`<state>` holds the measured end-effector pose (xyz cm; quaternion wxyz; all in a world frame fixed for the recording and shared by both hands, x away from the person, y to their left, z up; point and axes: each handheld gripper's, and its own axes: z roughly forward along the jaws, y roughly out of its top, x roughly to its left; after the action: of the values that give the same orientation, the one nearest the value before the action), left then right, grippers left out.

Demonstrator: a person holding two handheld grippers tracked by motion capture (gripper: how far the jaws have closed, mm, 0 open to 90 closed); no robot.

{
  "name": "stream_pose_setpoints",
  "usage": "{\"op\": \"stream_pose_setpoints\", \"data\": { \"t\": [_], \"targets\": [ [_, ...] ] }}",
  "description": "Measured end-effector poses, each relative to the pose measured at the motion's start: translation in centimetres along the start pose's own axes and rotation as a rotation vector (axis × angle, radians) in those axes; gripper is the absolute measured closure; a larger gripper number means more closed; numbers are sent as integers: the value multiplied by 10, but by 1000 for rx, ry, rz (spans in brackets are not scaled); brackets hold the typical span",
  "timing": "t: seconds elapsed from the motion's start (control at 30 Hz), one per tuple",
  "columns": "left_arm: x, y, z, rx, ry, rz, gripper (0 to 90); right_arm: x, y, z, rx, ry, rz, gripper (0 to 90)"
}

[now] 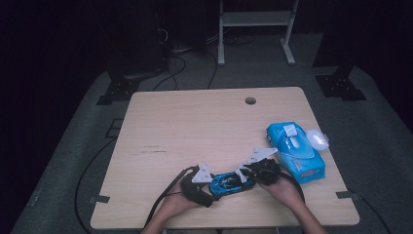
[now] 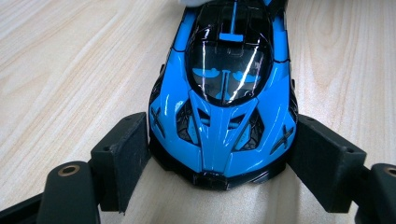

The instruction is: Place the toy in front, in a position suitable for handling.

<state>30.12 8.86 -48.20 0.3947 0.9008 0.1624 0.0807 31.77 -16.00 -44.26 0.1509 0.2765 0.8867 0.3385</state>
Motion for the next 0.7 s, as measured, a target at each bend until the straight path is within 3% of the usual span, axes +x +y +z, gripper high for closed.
{"op": "stream_pose_setpoints", "data": {
  "t": [0.17, 0.27, 0.37, 0.5, 0.53, 0.63, 0.7],
  "targets": [
    [0, 0, 0, 3, -1, 0, 229, 16, 18, 10, -30, 51, -32, 796],
    [0, 0, 0, 3, -1, 2, 229, 17, 20, 14, -28, 43, -45, 796],
    [0, 0, 0, 1, -2, 2, 229, 9, 11, 8, -11, -5, -48, 796],
    [0, 0, 1, -5, -2, -3, 233, -5, -11, -8, -32, 8, 29, 796],
    [0, 0, 1, -5, -2, -3, 234, -5, -14, -10, -40, 9, 42, 796],
    [0, -1, -1, 0, -1, 2, 242, 6, -19, -16, -60, -18, 11, 801],
    [0, -1, -1, -1, -2, 2, 248, 11, -24, -26, -76, -5, 0, 800]
  ]
}}
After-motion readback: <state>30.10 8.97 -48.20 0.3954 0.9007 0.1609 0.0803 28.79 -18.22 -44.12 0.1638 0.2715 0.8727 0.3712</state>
